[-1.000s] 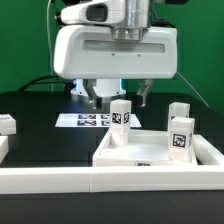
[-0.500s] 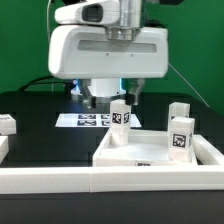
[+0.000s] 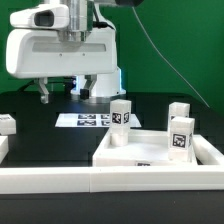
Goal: Assemble square table
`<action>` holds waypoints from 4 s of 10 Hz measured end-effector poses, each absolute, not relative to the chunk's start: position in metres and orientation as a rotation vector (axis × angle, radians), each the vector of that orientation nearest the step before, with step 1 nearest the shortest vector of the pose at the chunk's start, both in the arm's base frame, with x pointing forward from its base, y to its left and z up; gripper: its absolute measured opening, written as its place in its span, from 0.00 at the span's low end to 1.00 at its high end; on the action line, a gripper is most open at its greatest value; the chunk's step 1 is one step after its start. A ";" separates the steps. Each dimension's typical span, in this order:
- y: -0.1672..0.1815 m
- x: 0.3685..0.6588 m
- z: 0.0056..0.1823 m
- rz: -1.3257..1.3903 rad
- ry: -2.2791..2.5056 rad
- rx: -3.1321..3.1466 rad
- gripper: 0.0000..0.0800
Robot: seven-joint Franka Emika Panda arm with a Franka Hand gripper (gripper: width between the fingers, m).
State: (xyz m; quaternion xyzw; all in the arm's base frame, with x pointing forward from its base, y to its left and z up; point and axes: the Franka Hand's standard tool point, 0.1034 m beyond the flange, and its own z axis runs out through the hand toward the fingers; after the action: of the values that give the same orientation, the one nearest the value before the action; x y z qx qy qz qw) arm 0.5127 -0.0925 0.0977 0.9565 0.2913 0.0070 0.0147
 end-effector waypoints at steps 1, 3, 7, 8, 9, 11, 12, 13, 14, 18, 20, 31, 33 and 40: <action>-0.093 0.506 0.097 0.014 0.900 2.984 0.81; -0.097 0.497 0.093 0.009 0.913 2.978 0.81; -0.145 0.444 0.067 -0.030 0.871 2.964 0.81; -0.147 0.437 0.065 -0.041 0.865 2.970 0.81; -0.146 0.432 0.064 -0.046 0.864 2.974 0.81; -0.146 0.422 0.061 -0.063 0.856 2.983 0.81; -0.146 0.415 0.059 -0.073 0.851 2.990 0.81; -0.149 0.412 0.058 -0.080 0.862 2.986 0.81; -0.164 0.406 0.054 -0.083 0.896 2.962 0.81; -0.175 0.402 0.050 -0.102 0.869 2.965 0.81; -0.173 0.402 0.047 -0.133 0.843 2.978 0.81; -0.195 0.413 0.026 -0.865 0.798 2.745 0.81; -0.194 0.403 0.024 -1.030 0.760 2.688 0.81; -0.213 0.389 0.008 -1.405 0.750 2.434 0.81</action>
Offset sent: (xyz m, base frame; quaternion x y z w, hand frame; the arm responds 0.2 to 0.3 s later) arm -0.0548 -0.0463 -0.0160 -0.0293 -0.0159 -0.0192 0.9993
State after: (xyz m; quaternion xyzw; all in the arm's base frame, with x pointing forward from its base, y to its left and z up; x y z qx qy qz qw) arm 0.3887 -0.2129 0.0075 0.8312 0.2560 -0.4796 0.1163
